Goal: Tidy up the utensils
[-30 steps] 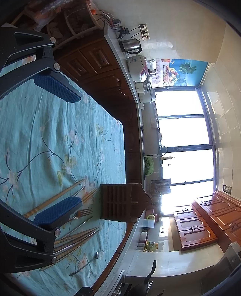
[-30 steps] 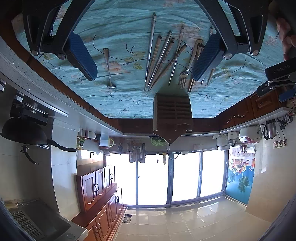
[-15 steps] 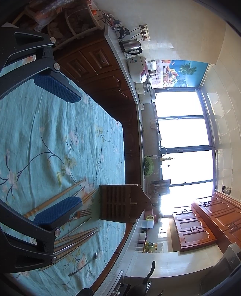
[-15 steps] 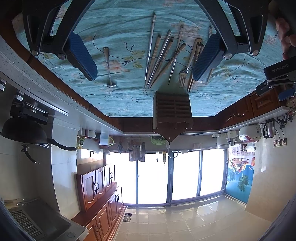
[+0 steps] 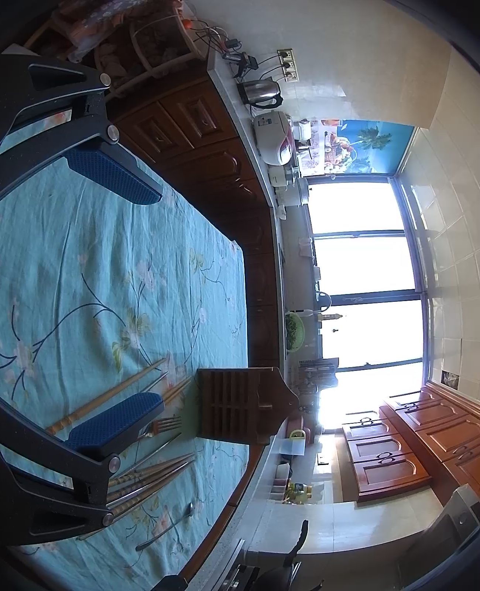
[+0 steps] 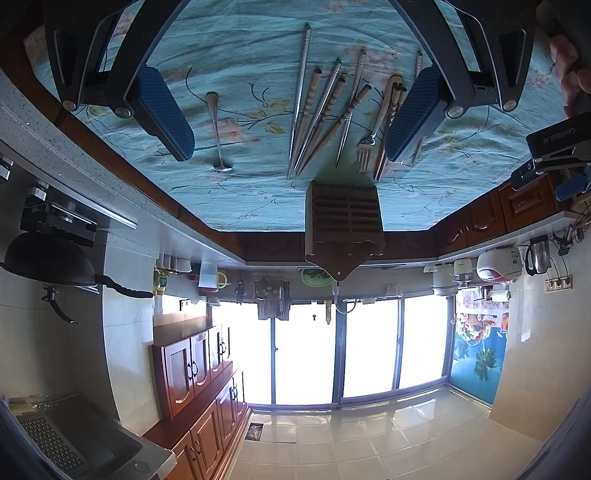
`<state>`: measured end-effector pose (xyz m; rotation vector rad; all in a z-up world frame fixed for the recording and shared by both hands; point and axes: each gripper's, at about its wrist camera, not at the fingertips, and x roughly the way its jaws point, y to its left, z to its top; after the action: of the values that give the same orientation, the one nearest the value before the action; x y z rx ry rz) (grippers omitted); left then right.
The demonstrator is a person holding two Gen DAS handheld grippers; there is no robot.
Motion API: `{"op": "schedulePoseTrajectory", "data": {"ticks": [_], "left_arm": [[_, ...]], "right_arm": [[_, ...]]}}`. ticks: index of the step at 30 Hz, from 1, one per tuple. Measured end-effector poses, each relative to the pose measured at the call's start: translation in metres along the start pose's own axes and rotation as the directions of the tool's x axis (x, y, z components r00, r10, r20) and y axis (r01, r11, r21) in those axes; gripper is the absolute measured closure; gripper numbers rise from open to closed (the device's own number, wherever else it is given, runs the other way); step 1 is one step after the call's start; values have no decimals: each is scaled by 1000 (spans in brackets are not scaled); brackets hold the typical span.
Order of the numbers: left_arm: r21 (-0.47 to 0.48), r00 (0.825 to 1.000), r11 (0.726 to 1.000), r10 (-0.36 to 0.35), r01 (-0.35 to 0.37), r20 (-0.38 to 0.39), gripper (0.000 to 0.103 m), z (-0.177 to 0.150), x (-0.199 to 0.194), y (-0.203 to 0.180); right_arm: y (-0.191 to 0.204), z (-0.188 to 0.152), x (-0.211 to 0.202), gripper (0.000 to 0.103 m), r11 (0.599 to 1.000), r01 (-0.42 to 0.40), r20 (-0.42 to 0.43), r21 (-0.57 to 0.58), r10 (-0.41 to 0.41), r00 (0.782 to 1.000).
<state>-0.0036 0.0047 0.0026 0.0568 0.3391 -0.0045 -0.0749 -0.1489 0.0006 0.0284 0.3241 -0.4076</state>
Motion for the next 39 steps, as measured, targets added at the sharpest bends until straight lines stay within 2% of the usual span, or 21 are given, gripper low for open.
{"op": "schedulePoseTrajectory", "data": {"ticks": [27, 34, 39], "left_arm": [[-4, 1000, 1000, -10, 10, -12, 1, 4, 0, -1], [-33, 992, 999, -47, 44, -113, 1, 15, 26, 1], [-38, 977, 996, -89, 83, -196, 1, 33, 53, -2]], "right_arm": [[1, 3, 1, 0, 1000, -5, -11, -1, 5, 1000], [-4, 11, 17, 0, 999, -37, -75, 2, 37, 997], [-7, 20, 45, 0, 996, -80, -163, 25, 83, 983]]}}
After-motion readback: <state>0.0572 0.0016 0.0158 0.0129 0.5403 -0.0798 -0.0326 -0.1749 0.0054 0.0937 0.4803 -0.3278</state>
